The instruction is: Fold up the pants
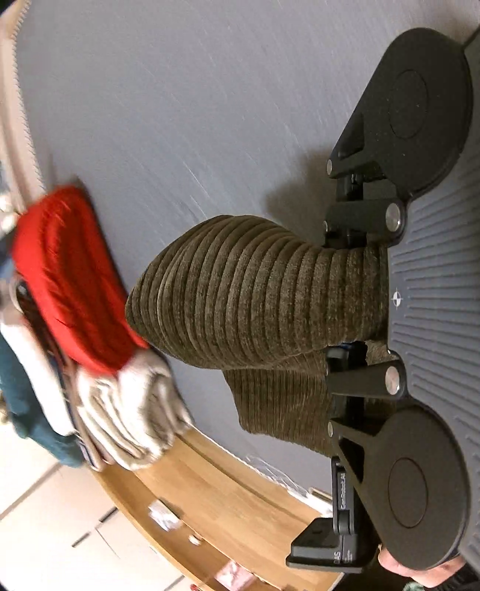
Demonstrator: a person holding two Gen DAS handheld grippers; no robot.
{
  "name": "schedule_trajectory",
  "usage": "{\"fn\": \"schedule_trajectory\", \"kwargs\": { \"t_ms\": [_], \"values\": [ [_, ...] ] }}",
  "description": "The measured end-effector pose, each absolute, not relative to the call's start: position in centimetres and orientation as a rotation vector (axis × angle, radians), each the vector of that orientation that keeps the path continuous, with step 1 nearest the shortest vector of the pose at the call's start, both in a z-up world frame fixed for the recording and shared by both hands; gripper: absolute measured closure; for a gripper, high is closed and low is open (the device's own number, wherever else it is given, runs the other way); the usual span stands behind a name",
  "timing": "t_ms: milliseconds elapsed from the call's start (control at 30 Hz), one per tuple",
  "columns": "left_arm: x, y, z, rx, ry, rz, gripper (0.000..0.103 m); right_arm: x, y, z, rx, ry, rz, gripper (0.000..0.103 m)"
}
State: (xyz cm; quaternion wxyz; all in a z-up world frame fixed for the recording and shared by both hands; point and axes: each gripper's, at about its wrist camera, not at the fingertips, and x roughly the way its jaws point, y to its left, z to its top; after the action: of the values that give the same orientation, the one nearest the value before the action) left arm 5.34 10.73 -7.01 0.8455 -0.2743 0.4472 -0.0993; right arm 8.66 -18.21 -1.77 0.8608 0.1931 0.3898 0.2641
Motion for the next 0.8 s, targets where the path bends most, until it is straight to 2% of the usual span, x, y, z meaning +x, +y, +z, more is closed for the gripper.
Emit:
{"fn": "schedule_trajectory", "kwargs": {
  "t_ms": [200,300,433,600,633,667,700,733,800],
  "values": [
    [7.8,4.1,-6.7,-0.545,0.901,-0.272,0.051,10.1,-25.3,-1.2,0.419,0.773,0.455,0.062],
    [9.3,2.4,-7.3,-0.487,0.903,-0.236,0.046,11.4,-27.3,-2.0,0.409,0.785,0.434,0.061],
    [8.9,1.6,-6.1,-0.330,0.834,-0.091,0.047,13.8,-27.5,-4.4,0.318,0.863,0.284,0.045],
    [6.4,-0.5,-3.2,-0.180,0.709,-0.214,0.047,12.8,-28.2,-2.3,0.201,0.726,0.124,0.040],
    [5.9,-1.4,-3.1,-0.134,0.696,-0.251,0.049,12.2,-28.2,-1.7,0.207,0.704,0.153,0.039],
    [5.4,-2.3,-3.2,-0.085,0.690,-0.289,0.055,11.8,-27.8,-1.2,0.205,0.692,0.196,0.038],
    [5.2,-3.1,-3.5,-0.038,0.701,-0.329,0.066,10.7,-28.0,-1.1,0.193,0.683,0.248,0.038],
    [5.2,-3.7,-4.0,-0.001,0.729,-0.356,0.072,10.0,-27.3,-0.9,0.166,0.679,0.304,0.037],
    [5.5,-4.6,-6.7,0.103,0.901,-0.380,0.075,8.8,-26.1,-1.2,0.102,0.684,0.402,0.037]
  ]
}}
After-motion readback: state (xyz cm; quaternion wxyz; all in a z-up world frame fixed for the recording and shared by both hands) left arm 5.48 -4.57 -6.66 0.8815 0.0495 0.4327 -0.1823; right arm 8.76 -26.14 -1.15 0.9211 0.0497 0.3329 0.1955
